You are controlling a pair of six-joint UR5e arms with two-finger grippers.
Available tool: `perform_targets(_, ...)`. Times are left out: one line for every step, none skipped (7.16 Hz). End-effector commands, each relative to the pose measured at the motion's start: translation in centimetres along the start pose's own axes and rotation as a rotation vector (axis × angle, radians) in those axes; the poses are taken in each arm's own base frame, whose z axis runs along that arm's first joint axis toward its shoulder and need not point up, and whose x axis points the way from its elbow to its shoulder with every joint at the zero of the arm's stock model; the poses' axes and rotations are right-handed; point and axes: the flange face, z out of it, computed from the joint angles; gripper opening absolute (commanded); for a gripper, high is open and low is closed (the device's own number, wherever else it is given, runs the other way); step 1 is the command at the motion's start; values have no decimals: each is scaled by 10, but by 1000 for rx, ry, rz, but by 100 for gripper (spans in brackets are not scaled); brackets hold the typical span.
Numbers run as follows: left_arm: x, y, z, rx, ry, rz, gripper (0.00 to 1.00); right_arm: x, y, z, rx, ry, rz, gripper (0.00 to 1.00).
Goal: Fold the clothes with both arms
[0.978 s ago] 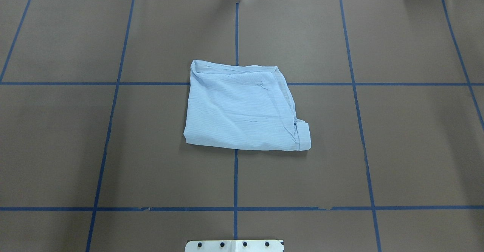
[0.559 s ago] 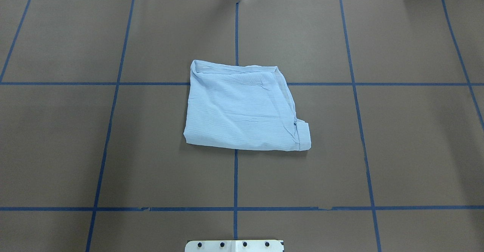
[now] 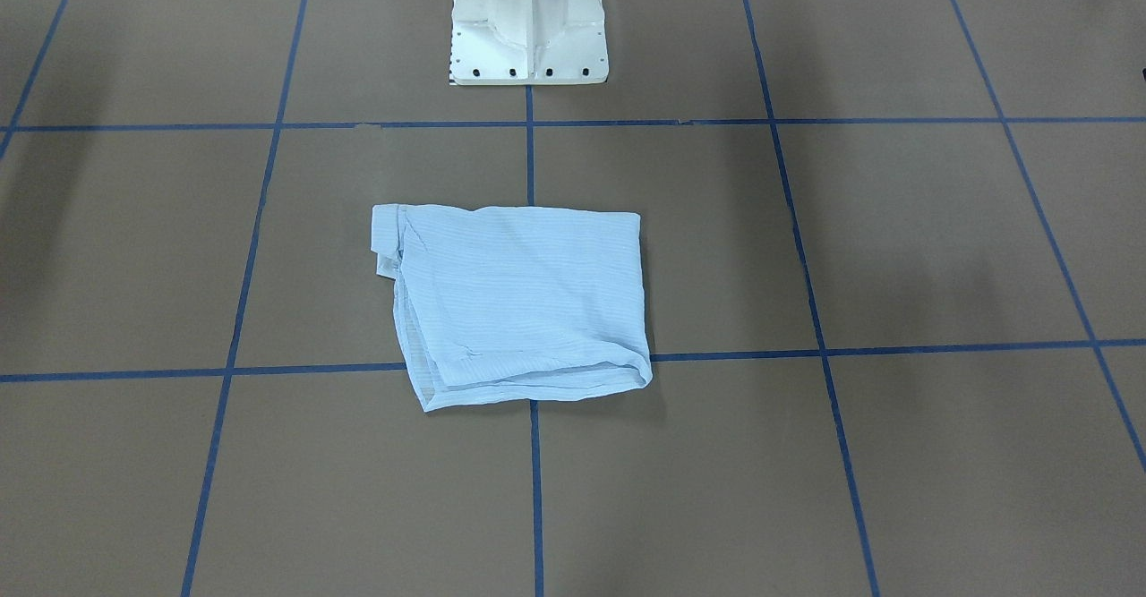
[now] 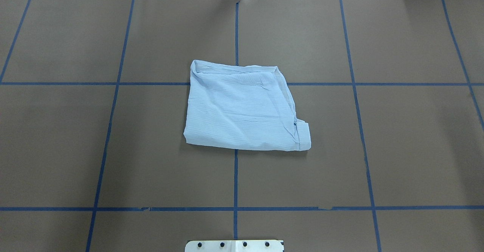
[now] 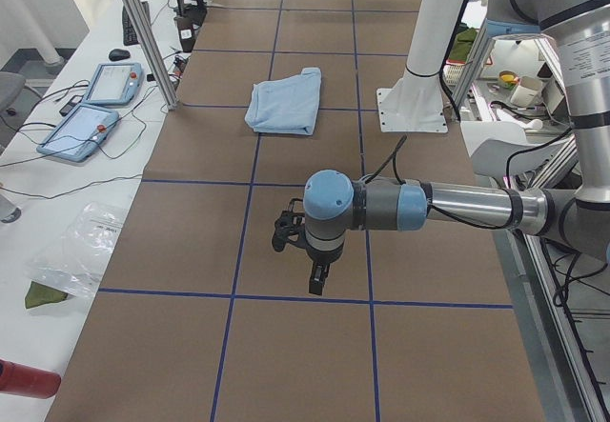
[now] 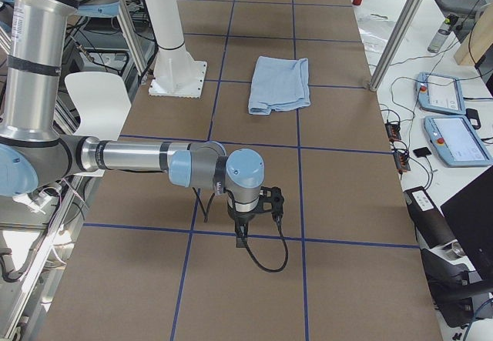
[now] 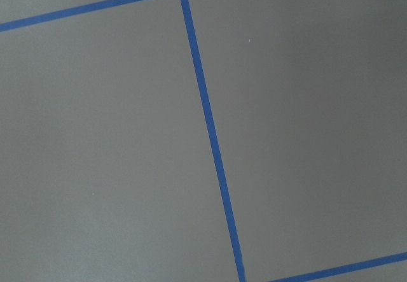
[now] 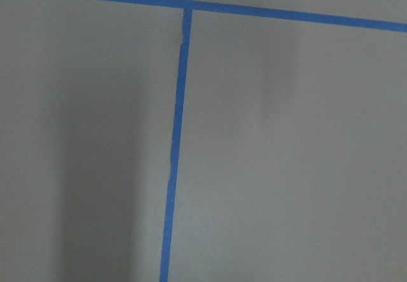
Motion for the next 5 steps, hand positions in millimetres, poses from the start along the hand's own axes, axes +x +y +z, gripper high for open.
perform_targets(1, -2, -3, 9, 0, 18, 100, 8, 15, -2, 5, 2, -12, 100)
perform_targets(0, -5, -3, 14, -16, 20, 100, 5, 9, -7, 15, 1, -7, 100)
perform_targets(4, -7, -8, 23, -19, 25, 100, 2, 4, -9, 20, -2, -13, 100)
perform_targets(1, -6, -5, 17, -19, 20, 100, 3, 4, -8, 20, -2, -14, 100)
perform_targets(1, -6, -5, 17, -19, 22, 100, 3, 4, -8, 21, -4, -15, 100)
